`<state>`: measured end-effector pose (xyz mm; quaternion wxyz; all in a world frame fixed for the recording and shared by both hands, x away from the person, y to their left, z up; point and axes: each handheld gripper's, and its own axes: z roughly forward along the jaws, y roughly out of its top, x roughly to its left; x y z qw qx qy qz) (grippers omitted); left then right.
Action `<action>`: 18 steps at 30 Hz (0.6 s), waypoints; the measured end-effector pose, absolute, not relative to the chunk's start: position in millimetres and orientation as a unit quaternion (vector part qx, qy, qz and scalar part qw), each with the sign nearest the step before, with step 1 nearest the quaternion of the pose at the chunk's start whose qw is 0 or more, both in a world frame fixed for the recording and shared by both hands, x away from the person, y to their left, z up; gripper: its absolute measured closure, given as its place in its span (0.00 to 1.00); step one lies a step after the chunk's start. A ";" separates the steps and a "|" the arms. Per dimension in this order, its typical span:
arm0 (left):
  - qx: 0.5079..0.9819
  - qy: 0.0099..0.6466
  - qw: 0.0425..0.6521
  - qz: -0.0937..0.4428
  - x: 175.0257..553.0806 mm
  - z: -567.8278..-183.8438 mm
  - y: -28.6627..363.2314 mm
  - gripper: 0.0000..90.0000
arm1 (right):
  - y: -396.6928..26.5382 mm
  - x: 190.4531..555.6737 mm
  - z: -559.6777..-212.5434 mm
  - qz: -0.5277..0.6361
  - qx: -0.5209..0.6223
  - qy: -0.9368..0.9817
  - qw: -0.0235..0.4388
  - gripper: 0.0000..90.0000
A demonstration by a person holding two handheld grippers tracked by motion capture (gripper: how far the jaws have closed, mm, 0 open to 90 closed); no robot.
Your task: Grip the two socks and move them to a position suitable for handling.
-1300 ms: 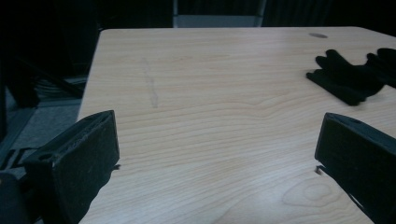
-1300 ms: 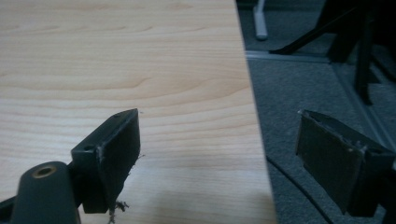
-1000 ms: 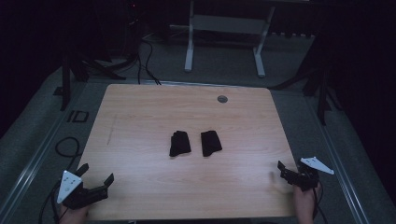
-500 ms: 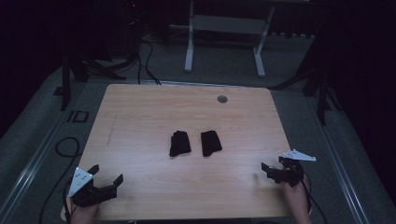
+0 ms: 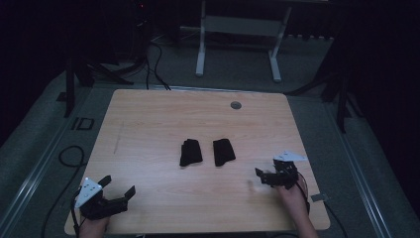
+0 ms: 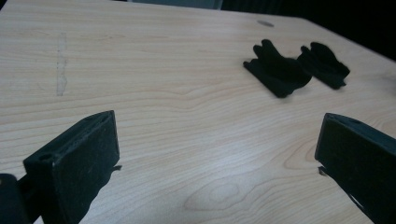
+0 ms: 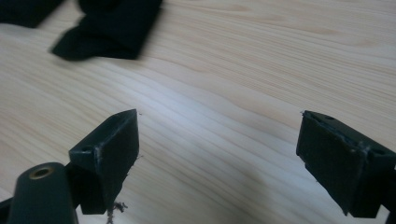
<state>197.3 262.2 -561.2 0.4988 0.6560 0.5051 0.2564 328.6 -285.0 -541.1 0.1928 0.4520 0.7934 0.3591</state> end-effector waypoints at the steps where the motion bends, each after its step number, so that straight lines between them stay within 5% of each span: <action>1: 0.656 0.505 0.499 0.256 197.3 -561.2 262.2 0.00 | -278.3 331.0 -541.5 0.362 0.444 0.799 0.186 0.14; 12: 0.686 0.477 0.478 0.272 198.2 -561.4 250.9 0.00 | -210.4 367.5 -535.7 0.368 0.397 0.826 0.156 0.17; 18: 0.684 0.480 0.480 0.269 199.5 -562.3 252.7 0.00 | -182.7 388.1 -527.8 0.367 0.371 0.840 0.149 0.28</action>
